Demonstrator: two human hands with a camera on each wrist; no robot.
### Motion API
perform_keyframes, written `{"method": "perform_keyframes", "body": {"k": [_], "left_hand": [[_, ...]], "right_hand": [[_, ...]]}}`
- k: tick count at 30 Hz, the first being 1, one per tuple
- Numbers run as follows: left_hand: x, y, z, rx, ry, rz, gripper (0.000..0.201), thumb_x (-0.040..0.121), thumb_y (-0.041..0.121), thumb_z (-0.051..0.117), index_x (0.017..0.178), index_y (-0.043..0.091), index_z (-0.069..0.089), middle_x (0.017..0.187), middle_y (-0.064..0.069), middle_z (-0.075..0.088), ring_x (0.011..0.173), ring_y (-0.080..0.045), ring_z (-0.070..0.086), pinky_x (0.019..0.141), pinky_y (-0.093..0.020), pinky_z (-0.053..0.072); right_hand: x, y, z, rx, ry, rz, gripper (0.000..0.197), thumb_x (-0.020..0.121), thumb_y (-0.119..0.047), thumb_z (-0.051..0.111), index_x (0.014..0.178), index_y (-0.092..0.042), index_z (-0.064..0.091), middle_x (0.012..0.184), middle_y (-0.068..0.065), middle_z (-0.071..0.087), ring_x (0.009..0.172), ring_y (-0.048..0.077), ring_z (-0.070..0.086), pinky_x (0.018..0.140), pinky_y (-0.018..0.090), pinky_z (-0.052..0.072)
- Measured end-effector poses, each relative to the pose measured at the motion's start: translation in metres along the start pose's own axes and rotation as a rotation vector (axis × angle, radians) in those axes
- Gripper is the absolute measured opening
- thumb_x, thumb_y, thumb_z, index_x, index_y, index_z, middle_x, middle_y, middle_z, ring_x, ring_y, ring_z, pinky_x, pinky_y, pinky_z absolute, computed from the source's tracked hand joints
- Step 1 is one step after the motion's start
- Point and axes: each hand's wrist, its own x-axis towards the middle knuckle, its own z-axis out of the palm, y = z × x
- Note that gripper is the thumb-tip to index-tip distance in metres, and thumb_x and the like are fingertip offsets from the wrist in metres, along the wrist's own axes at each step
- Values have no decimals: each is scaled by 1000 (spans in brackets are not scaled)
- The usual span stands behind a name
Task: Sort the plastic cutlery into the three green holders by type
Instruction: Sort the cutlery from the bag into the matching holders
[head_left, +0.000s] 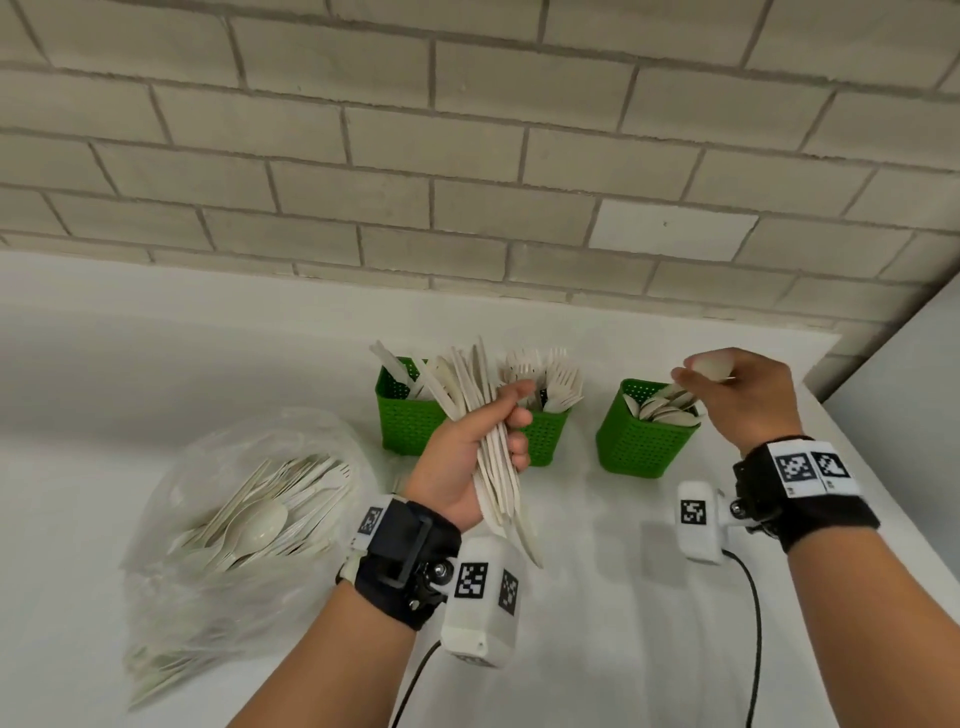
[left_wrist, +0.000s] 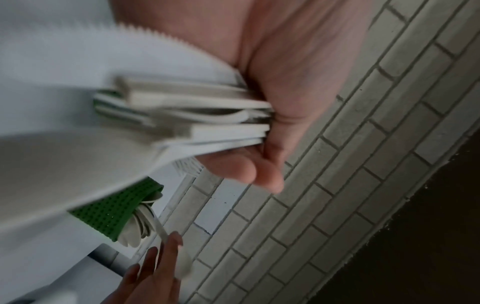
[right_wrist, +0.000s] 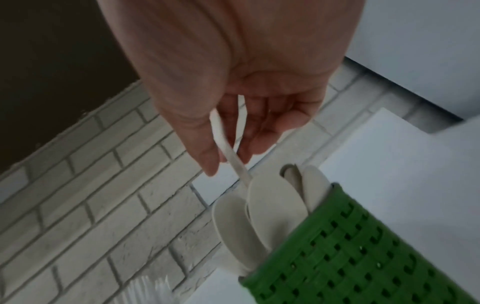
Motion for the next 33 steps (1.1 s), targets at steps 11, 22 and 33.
{"method": "perform_keyframes", "body": {"k": [11,22,33], "left_hand": [[-7,-3,-4,-84,-65,-26,28,88,20,50,109,9,64,77,0,73,61,-11,67,58,-22,56],[-10,7,-22,-110,52,87,23,87,18,53,102,14,70,92,1,74,84,-16,72,75,-31,60],[-32,-7,-39,153,77,38,36,82,11,60,117,7,61,111,-7,72,91,-18,73,71,-26,59]], "right_hand": [[-27,-9,22,-436,79,-192,26,94,-37,57,107,-18,70,116,10,59,112,32,46,93,33,32],[-147,-30,71,497,-440,149,7,89,-5,65,93,-5,70,75,9,71,54,16,63,48,23,48],[-136,-33,61,717,55,21,19,93,-4,59,105,-14,69,73,-2,69,59,13,61,63,30,57]]}}
